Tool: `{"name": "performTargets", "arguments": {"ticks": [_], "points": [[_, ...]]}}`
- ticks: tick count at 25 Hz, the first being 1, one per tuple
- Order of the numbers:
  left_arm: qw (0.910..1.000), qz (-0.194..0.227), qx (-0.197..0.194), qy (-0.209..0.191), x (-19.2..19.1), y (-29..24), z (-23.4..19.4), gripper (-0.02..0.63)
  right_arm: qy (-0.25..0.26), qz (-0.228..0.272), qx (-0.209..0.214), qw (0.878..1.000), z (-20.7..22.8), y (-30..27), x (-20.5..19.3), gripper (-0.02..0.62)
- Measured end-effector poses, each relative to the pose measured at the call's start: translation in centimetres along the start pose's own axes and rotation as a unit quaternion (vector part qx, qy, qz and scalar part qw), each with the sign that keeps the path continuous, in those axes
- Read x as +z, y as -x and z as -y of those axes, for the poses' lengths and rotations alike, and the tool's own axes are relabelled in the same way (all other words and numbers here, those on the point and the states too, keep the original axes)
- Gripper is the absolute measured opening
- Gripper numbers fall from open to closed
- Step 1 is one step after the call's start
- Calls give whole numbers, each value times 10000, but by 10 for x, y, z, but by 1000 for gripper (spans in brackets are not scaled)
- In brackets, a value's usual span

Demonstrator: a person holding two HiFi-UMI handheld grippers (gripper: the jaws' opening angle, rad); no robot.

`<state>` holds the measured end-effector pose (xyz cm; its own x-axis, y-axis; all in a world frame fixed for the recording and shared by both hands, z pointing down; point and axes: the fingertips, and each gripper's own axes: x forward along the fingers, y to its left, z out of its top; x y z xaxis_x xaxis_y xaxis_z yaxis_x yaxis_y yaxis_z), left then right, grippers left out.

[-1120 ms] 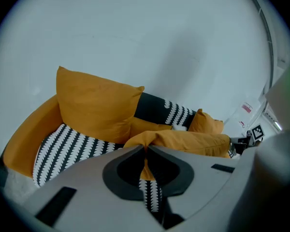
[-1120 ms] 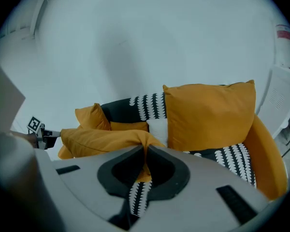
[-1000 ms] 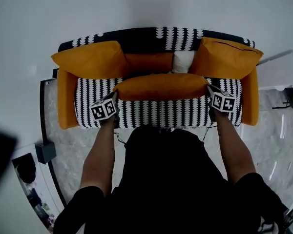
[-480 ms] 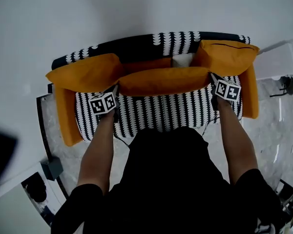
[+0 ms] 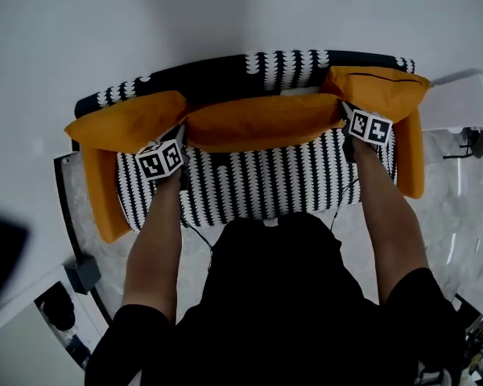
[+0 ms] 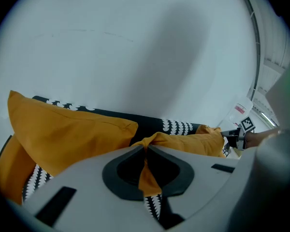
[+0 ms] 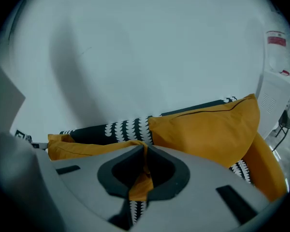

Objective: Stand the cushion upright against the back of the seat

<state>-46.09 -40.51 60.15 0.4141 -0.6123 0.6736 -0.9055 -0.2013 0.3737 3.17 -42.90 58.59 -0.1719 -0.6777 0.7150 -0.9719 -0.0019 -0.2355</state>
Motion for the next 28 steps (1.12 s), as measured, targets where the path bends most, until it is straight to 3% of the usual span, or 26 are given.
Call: {"name": "performTargets", "arguments": {"ticks": [4, 9, 25, 28], "points": [[9991, 8, 302, 301, 3, -13, -4, 32, 288, -194, 108, 9993, 5, -23, 7, 49], [9970, -84, 688, 335, 9, -19, -10, 32, 580, -502, 258, 9967, 2, -46, 7, 51], [9965, -140, 819, 131, 21, -32, -13, 34, 804, -1125, 304, 9899, 13, -71, 15, 55], [9964, -138, 833, 41, 15, -32, -19, 41, 1033, -1111, 193, 9882, 16, -64, 18, 123]]}}
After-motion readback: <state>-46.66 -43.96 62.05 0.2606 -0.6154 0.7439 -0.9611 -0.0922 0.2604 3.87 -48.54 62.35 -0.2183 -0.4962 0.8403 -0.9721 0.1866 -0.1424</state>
